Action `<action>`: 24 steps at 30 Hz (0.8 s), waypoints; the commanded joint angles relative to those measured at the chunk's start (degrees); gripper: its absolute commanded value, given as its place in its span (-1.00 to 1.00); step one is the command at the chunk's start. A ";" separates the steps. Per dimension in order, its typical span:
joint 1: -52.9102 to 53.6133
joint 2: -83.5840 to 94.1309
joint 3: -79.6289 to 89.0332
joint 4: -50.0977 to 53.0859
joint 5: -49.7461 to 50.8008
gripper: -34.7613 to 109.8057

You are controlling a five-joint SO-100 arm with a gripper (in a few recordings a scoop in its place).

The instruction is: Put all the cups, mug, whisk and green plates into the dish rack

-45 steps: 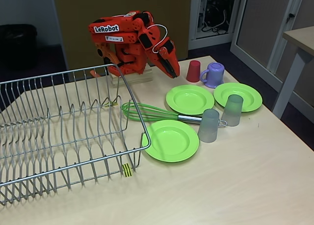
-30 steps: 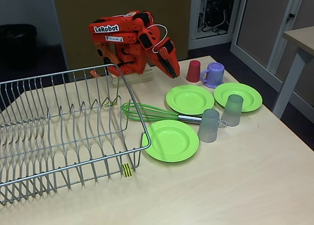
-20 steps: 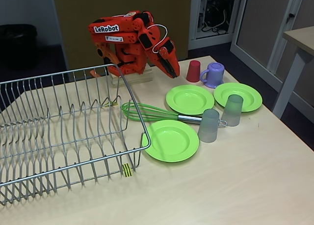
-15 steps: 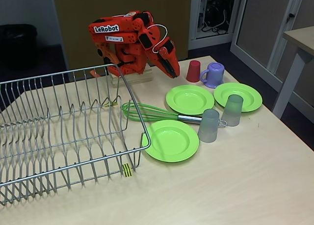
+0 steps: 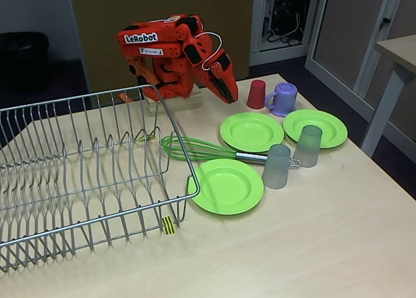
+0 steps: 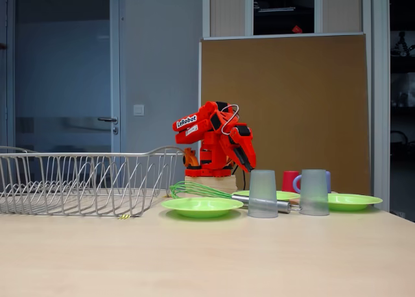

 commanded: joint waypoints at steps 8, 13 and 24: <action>11.34 -1.41 0.97 -0.44 -4.83 -0.52; 18.02 -3.08 0.88 -0.97 -8.53 -0.52; 22.15 -22.94 -22.32 3.78 -17.14 -0.19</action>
